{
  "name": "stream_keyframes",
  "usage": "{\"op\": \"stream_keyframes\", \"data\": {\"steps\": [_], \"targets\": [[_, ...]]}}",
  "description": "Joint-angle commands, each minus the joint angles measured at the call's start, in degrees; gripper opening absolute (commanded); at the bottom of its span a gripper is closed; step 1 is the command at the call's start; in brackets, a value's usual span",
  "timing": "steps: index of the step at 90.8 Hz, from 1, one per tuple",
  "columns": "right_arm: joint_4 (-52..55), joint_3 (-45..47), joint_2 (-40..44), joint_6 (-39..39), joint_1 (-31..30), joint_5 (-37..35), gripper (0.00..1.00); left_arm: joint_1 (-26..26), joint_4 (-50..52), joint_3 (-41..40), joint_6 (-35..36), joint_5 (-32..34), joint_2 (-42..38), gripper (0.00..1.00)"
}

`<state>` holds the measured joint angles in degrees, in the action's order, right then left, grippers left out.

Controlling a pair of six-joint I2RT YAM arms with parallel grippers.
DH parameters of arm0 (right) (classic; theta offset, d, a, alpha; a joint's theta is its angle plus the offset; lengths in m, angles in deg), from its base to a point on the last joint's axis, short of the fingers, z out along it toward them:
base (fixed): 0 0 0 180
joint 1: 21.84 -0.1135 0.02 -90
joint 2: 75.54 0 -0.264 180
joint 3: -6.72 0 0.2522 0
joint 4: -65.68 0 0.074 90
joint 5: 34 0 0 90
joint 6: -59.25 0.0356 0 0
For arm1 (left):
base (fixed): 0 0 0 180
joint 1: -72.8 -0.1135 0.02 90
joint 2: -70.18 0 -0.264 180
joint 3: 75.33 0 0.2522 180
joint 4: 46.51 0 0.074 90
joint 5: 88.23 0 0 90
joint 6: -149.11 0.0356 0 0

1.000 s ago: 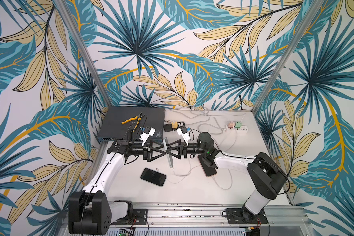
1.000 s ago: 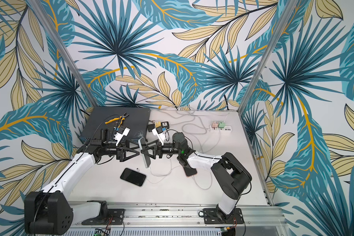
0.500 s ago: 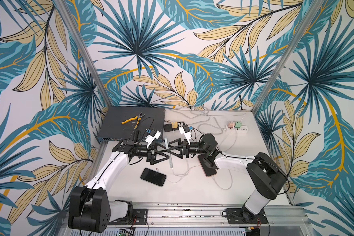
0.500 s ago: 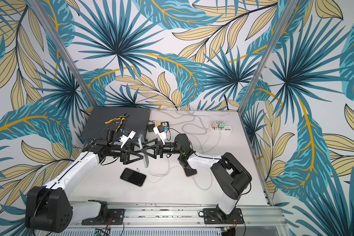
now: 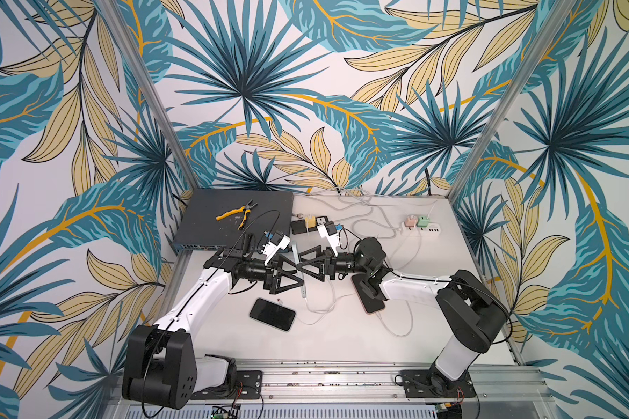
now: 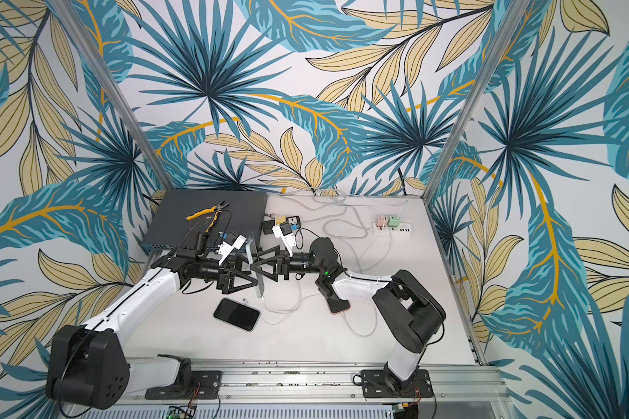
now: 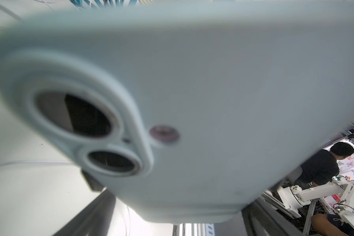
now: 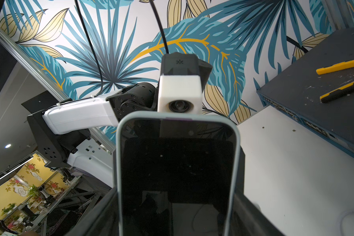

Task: Unplug the charging cable from the phone
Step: Pick up the phone at the center of the board.

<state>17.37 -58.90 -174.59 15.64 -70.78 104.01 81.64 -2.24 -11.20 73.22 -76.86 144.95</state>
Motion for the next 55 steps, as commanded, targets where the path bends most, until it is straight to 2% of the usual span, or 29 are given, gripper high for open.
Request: {"op": "stream_keyframes", "data": {"steps": [1, 39, 55], "targets": [[-4.5, 0.1, -0.5, 1.0, -0.2, -1.1, 0.61, 0.4, 1.0, 0.3, 1.2, 0.2, 0.8, 0.94], [-4.3, 0.4, -1.1, 1.6, -0.2, -3.1, 0.60, 0.4, 2.6, 1.5, 2.3, 0.3, 2.1, 0.75], [-4.4, 0.5, -1.3, 2.0, -0.2, -3.1, 0.61, 0.4, 2.7, 1.5, 2.5, 0.4, 2.0, 0.60]]}}
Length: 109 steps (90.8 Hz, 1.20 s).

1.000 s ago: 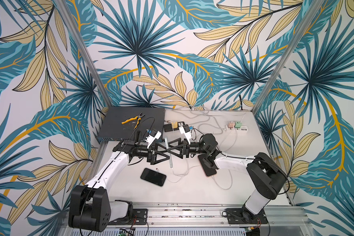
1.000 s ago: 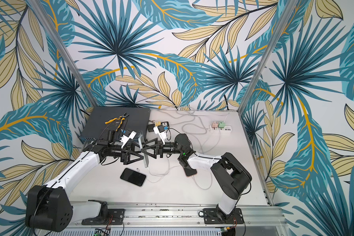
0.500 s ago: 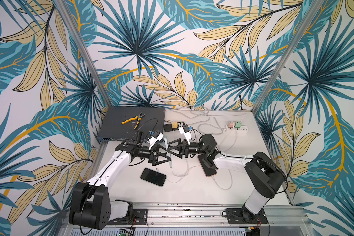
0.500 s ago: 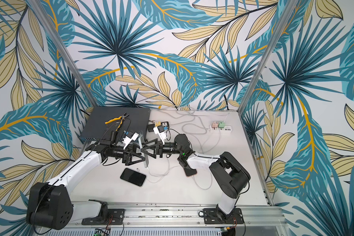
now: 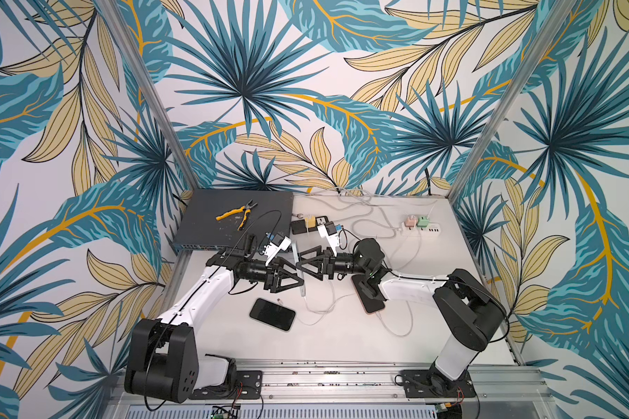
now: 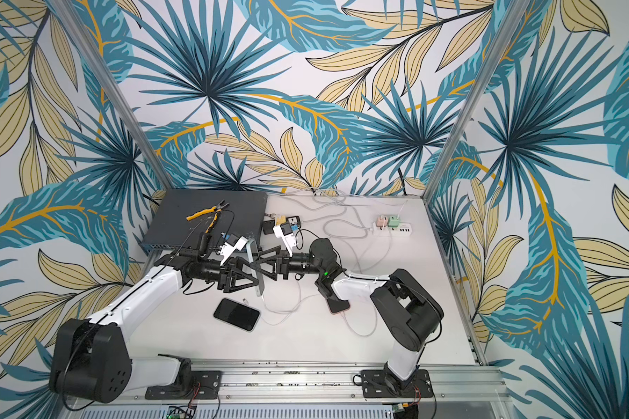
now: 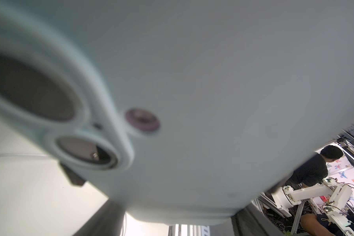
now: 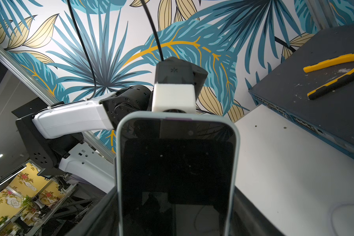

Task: Unplug the charging cable from the phone
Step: Pick up the phone at the center of the board, then remove the charging cable from the phone.

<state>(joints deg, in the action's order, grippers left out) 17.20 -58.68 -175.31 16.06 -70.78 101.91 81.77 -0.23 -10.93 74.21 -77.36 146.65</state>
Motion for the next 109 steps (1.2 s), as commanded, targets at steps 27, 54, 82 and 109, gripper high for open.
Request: {"op": "stream_keyframes", "data": {"steps": [27, 54, 82, 109], "targets": [[-4.2, 1.0, 0.2, 1.4, 0.1, -0.5, 0.67, 0.3, 1.1, 1.2, 2.7, 1.1, -0.6, 0.28], [-3.8, 2.0, 1.2, 0.7, 0.6, 0.6, 0.88, 0.3, 1.5, 0.6, 4.6, 1.0, -2.0, 0.03], [3.5, 6.2, 5.9, -5.6, 2.8, 0.7, 0.94, 0.2, 1.5, 0.4, 5.5, 0.6, -2.3, 0.00], [9.1, 12.1, 9.2, -13.4, 3.3, 3.5, 0.83, -0.1, 1.4, 0.6, 5.4, 0.5, -2.2, 0.00]]}}
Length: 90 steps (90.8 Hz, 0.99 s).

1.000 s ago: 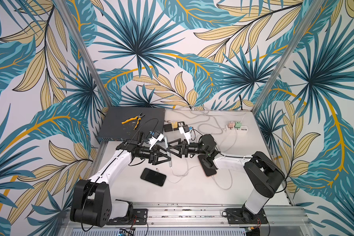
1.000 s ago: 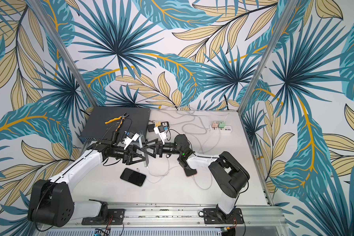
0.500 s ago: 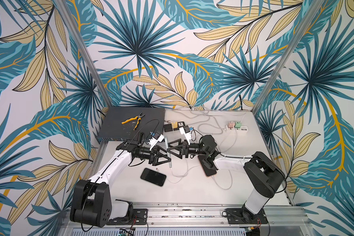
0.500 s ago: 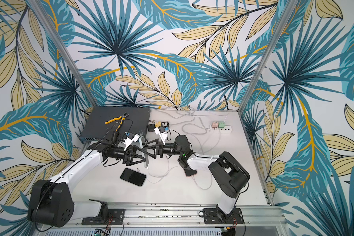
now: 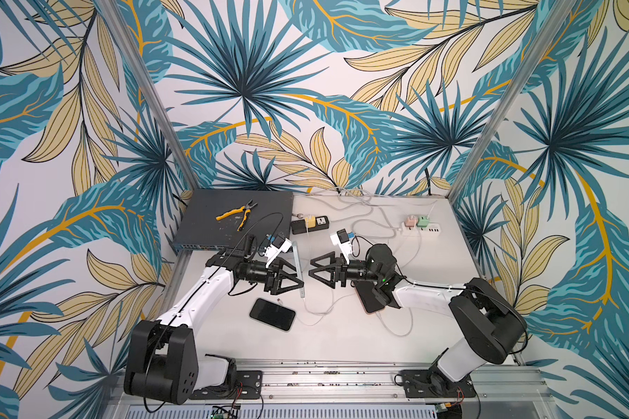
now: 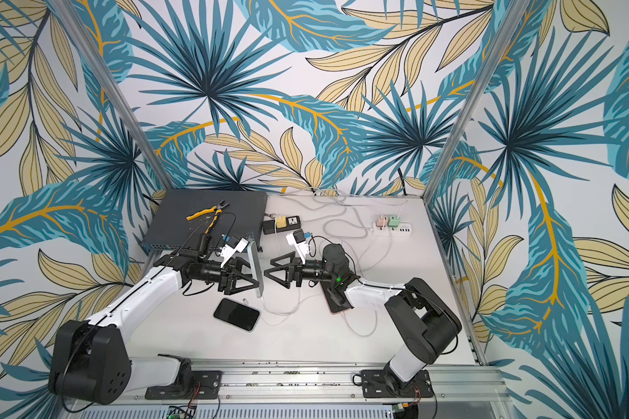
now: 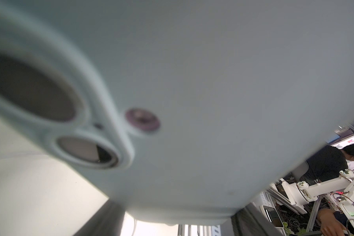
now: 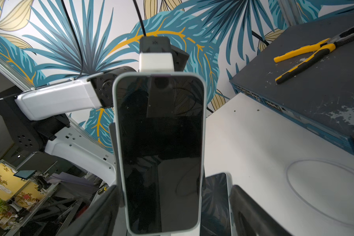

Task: Unplug the charging cable from the phone
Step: Remove the charging cable from the phone.

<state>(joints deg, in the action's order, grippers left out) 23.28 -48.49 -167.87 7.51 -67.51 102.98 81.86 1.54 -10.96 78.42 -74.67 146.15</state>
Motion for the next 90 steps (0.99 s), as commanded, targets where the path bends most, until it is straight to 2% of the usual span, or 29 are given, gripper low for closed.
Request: {"op": "stream_keyframes", "data": {"steps": [1, 18, 29, 90], "targets": [[3.1, 2.1, 1.9, -5.1, -0.1, 2.6, 0.83, -0.2, -0.4, 0.6, 1.2, -2.2, -1.7, 0.00], [5.5, 4.4, 1.8, -10.2, -0.7, 4.8, 0.76, -0.9, -0.9, 0.8, 0.7, -2.5, -1.6, 0.00], [5.4, 5.3, 0.6, -11.8, -2.2, 5.2, 0.68, -1.6, -1.6, 0.6, 0.0, -2.6, -1.6, 0.00], [4.9, 3.4, -6.0, -12.6, -7.6, 3.8, 0.34, -3.0, -5.2, -0.2, -3.6, -2.7, -1.7, 0.00]]}}
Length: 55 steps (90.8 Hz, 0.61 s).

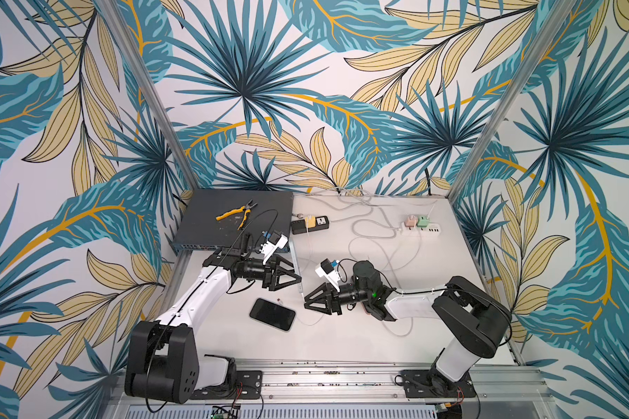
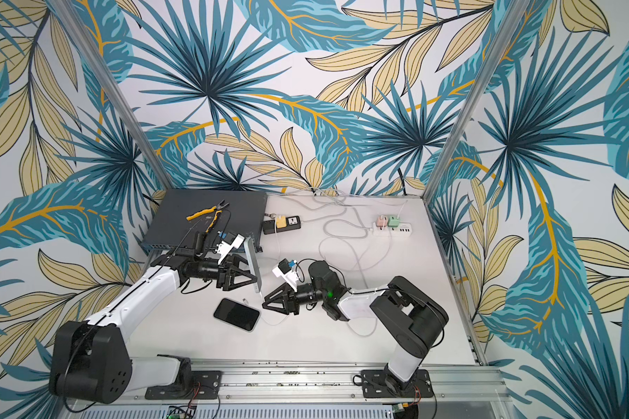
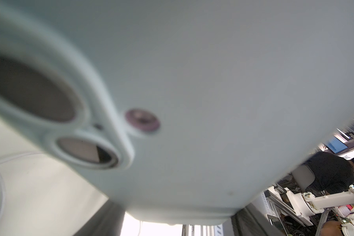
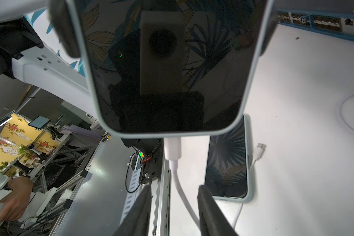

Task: Unplug the charging cable from the phone
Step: Remove the charging cable from the phone.

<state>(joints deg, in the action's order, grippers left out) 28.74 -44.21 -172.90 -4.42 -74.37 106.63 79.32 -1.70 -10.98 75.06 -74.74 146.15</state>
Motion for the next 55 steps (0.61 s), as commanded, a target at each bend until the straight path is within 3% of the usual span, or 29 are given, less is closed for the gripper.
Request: {"op": "stream_keyframes", "data": {"steps": [1, 28, 55], "targets": [[-0.5, -1.0, -1.0, -0.7, -0.9, 0.1, 0.34, -0.4, -2.1, -0.2, -0.2, -2.6, -1.7, 0.00], [-0.1, -1.4, -1.2, -1.3, -1.2, -0.5, 0.12, -0.5, -2.3, -0.3, -0.5, -2.4, -1.6, 0.00], [2.1, -0.5, -0.4, -2.8, -1.1, -0.8, 0.06, -0.8, -2.3, -0.1, -0.6, -2.5, -1.8, 0.00]]}}
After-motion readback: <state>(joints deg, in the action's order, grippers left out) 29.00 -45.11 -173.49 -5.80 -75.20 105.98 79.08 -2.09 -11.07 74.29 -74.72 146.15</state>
